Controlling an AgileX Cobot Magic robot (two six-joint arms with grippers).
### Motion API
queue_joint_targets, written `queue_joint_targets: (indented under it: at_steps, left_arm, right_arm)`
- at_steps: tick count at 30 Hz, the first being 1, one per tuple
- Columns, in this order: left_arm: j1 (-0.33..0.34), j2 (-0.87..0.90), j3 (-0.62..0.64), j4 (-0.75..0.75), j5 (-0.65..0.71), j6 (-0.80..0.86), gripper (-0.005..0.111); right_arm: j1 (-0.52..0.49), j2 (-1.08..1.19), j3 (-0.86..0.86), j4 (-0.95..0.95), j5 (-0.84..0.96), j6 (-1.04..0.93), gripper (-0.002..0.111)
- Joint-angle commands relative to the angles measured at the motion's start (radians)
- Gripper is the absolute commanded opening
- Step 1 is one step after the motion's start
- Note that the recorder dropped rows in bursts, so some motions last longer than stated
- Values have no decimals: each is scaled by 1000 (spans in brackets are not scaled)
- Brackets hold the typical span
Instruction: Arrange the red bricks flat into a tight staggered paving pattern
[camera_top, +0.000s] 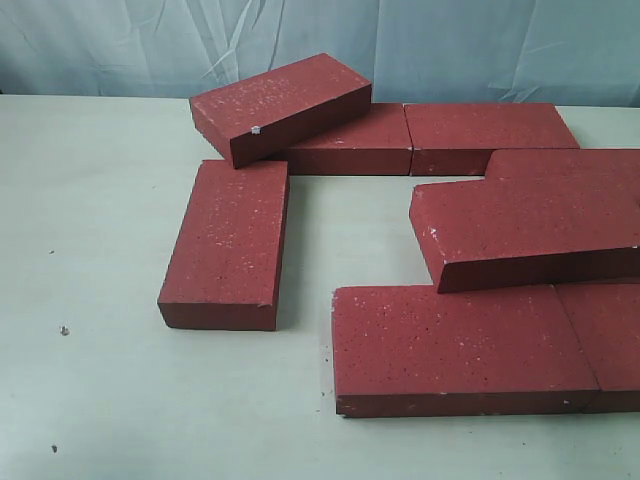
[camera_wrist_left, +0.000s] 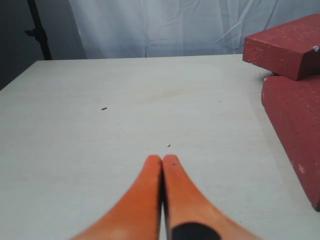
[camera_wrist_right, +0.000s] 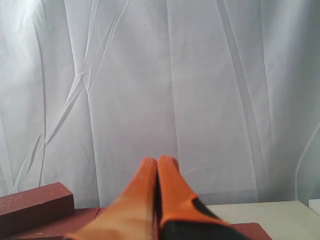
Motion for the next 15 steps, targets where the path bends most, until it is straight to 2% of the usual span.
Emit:
queue_joint_targets:
  at_steps: [1,10,15]
  left_arm:
    - [0,-5,5,6,-13,-2,0]
    - [0,-5,5,9,-13,-2,0]
    - [0,-5,5,9,-13,-2,0]
  right_arm:
    - [-7,-6,-52,0,45,-66,-1]
    - [-7,84,-212,-5,210,-77,-1]
    - [-7,287,-382,-17,316,-77,-1]
